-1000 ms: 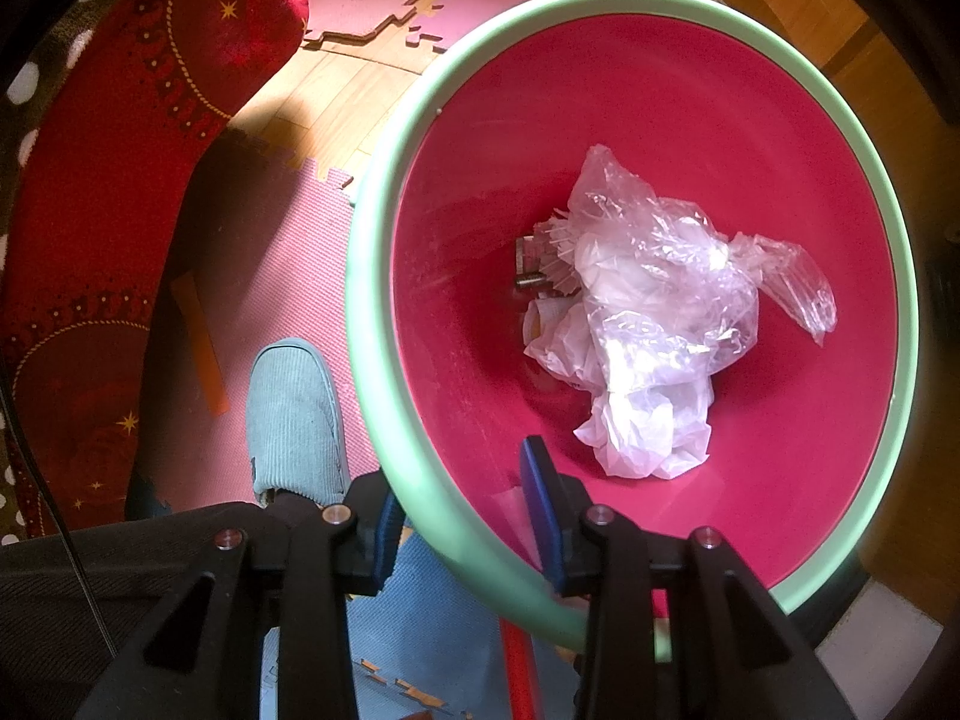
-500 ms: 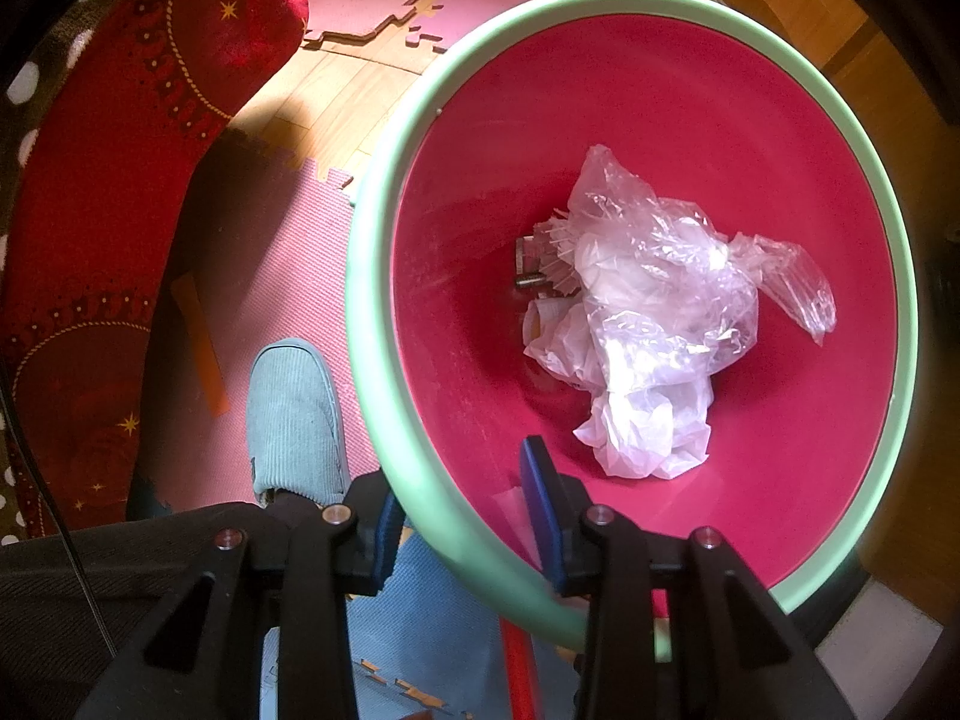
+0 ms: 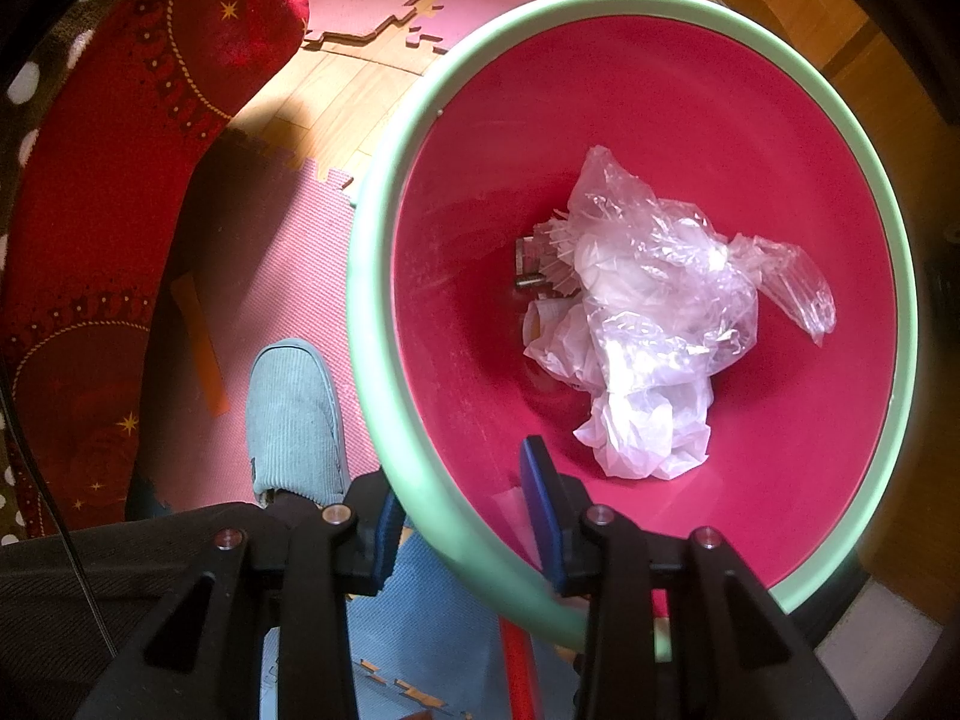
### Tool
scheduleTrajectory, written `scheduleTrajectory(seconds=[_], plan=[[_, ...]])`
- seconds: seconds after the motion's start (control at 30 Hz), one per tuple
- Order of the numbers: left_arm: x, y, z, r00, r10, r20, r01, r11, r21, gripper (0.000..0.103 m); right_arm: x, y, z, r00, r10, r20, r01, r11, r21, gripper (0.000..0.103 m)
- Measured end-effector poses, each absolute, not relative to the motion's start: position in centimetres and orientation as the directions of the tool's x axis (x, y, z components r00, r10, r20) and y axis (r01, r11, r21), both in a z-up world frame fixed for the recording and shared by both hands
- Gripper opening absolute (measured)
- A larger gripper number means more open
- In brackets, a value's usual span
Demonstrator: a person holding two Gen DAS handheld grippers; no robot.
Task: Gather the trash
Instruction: 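Close the right tool on the white-and-green box and lift it, then carry the white-and-green box with the right tool over the red bucket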
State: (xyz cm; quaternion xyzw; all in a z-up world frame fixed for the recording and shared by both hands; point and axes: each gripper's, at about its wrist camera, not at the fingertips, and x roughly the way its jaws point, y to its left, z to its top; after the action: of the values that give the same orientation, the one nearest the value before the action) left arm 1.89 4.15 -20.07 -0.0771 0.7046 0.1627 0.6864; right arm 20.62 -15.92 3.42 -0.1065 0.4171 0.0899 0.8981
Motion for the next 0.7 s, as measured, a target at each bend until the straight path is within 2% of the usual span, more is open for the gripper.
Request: scheduleTrajectory(seconds=[0.7], plan=[[1.9,4.1,-20.1,-0.046,0.114,-0.992,-0.333,0.935,0.123,0.038,20.2,-9.4,-0.2,0.516,0.253,-0.819,-0.450,0.893,-0.008,0.040]])
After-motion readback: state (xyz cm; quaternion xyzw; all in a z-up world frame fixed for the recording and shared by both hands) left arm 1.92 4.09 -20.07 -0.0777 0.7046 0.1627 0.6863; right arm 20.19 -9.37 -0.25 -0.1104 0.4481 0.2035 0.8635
